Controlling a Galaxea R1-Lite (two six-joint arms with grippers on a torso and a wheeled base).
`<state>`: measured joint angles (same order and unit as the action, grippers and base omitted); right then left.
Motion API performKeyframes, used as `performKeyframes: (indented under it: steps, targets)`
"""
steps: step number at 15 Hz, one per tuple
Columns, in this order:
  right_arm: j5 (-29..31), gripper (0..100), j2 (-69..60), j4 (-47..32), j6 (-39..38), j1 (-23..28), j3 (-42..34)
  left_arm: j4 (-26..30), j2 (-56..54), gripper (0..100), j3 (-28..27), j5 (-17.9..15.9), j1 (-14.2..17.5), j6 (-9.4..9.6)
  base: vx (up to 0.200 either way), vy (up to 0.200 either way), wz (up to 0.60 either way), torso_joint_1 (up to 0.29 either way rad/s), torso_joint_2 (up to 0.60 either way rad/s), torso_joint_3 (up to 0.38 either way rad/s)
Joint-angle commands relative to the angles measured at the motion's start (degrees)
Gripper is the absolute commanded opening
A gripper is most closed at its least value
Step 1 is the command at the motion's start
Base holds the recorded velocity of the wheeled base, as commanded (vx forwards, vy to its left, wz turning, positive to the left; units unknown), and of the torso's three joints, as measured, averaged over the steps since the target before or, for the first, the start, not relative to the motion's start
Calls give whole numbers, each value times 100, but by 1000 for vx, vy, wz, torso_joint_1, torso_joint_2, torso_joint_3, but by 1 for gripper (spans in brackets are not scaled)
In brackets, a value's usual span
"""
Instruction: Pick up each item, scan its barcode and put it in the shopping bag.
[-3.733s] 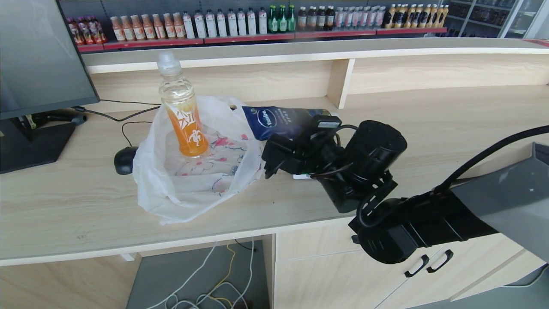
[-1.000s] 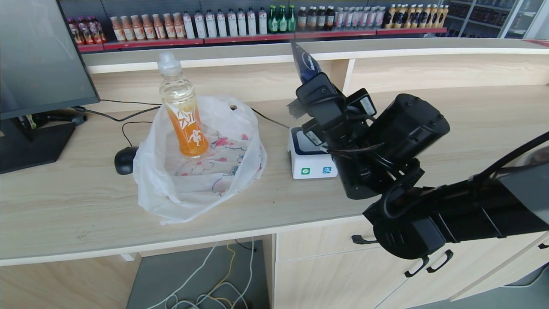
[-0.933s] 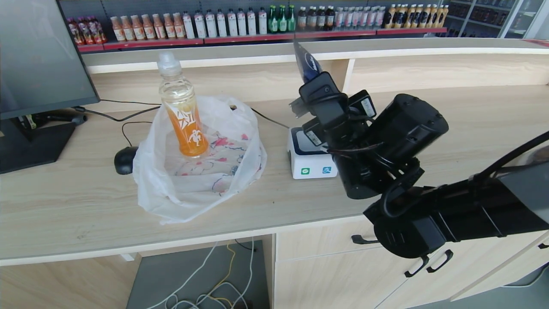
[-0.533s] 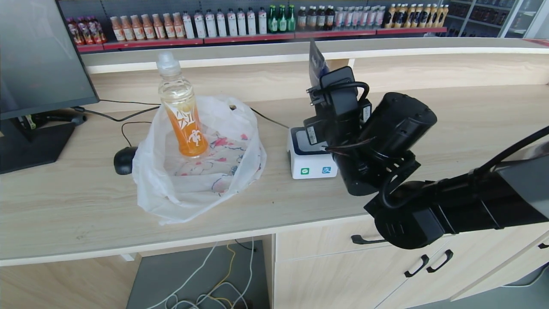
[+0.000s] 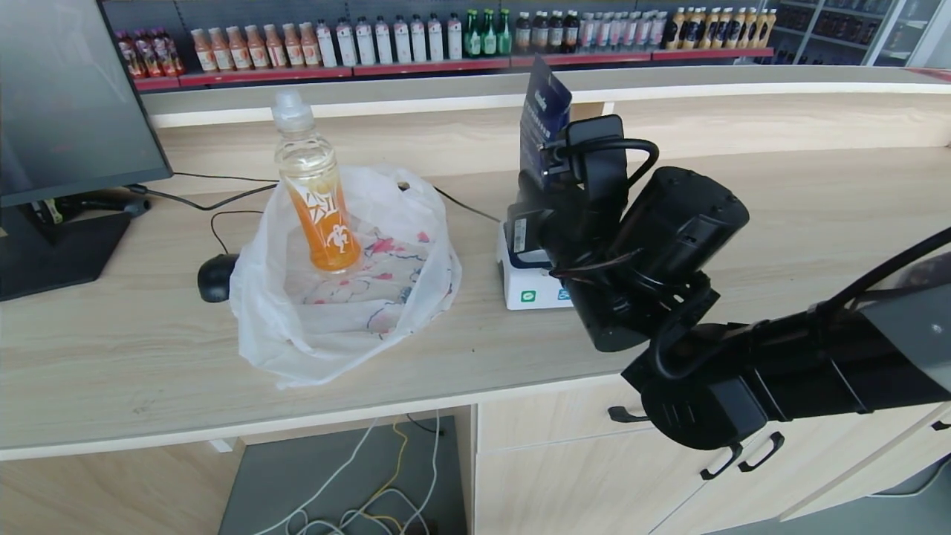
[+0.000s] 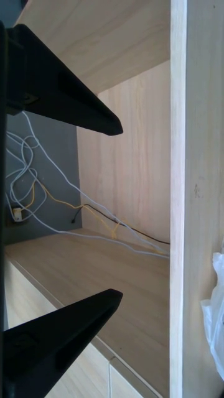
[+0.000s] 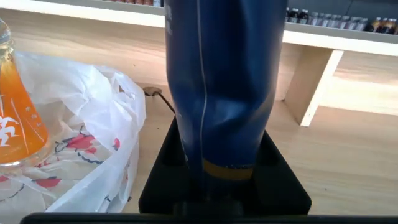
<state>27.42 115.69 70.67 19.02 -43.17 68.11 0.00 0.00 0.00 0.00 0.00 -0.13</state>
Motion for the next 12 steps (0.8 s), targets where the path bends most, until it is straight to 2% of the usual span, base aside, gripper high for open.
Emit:
performKeyframes:
  steps: [1, 12]
  targets:
    - [-8, 0, -11, 0, -30, -34, -8, 0, 0, 100, 0, 0, 0, -4, 0, 200, 0, 7, 2, 7]
    - [18, 0, -29, 8, -241, -95, 1, 9, 0, 100, 0, 0, 9, -31, 0, 200, 0, 2, 3, 1]
